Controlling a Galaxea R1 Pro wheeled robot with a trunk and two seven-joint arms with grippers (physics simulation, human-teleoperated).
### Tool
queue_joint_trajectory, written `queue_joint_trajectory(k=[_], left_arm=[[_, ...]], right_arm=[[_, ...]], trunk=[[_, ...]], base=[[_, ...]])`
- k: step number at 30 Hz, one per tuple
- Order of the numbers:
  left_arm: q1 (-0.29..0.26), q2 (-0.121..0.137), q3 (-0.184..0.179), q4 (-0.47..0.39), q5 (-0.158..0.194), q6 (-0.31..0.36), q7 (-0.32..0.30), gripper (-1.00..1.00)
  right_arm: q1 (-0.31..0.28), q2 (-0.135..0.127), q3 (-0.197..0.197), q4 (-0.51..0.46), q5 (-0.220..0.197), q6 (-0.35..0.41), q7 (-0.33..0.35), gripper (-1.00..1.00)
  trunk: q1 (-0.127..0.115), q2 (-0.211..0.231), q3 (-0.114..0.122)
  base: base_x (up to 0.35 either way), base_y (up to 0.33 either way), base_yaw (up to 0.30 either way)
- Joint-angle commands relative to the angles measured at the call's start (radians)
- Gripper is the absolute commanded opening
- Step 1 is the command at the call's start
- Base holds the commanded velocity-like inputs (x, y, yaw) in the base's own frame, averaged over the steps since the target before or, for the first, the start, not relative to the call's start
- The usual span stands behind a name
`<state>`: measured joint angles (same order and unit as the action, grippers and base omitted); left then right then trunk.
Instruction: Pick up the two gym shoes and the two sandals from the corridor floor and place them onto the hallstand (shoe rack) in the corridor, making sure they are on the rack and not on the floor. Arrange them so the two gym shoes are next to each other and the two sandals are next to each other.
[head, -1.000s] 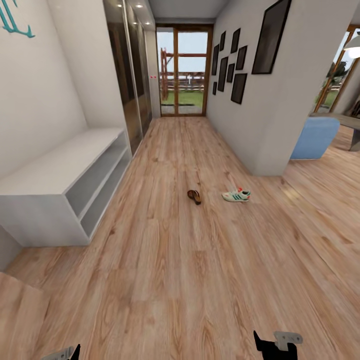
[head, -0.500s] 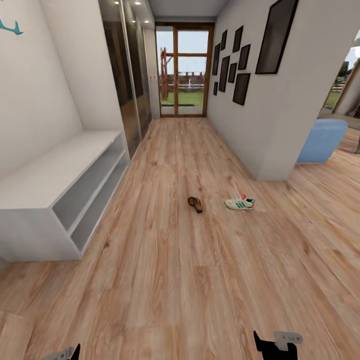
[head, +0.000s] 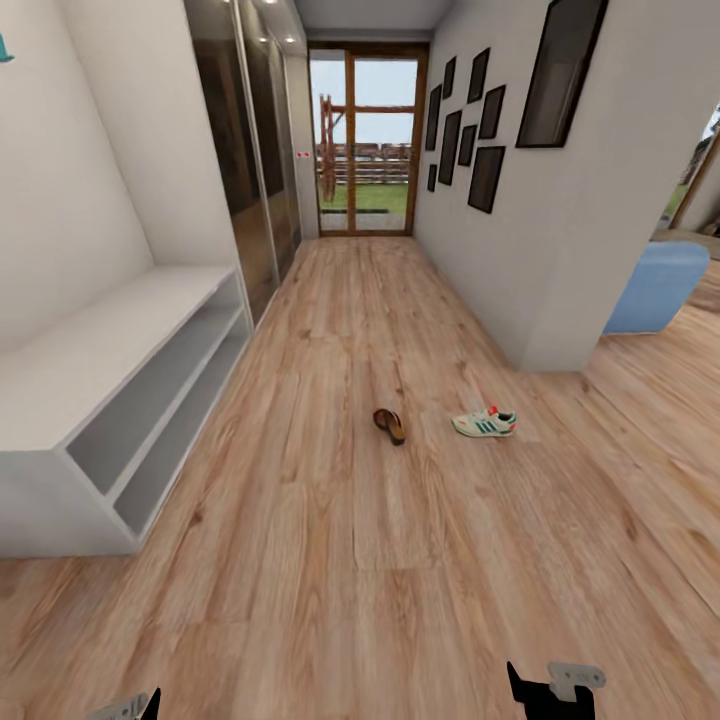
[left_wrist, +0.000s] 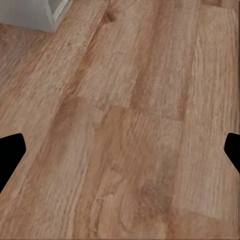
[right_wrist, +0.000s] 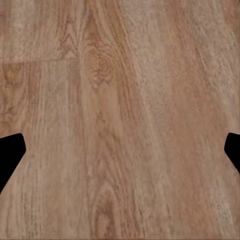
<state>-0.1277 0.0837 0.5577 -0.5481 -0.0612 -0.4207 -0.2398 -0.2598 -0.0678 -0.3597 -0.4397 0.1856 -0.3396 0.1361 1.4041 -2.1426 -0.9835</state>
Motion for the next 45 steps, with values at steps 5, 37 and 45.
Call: queue_joint_trajectory(k=[5,37,45], left_arm=[[-0.001,-0.001,0.008,0.000,-0.006,-0.003,-0.009,1.00],[-0.001,-0.001,0.008,0.000,-0.006,-0.003,-0.009,1.00],[-0.001,-0.001,0.008,0.000,-0.006,-0.003,-0.009,1.00]], right_arm=[[-0.001,0.001,-0.009,0.001,0.009,-0.004,0.007,1.00],[-0.001,0.001,-0.008,0.001,0.009,-0.004,0.007,1.00],[-0.001,0.002,-0.008,0.001,0.009,-0.004,0.007,1.00]], trunk=[[0.000,0.000,-0.001],[0.000,0.000,-0.001],[0.000,0.000,-0.001]], base=[[0.293,-0.142,0.000],[0.280,-0.165,0.000],[0.279,-0.166,0.000]])
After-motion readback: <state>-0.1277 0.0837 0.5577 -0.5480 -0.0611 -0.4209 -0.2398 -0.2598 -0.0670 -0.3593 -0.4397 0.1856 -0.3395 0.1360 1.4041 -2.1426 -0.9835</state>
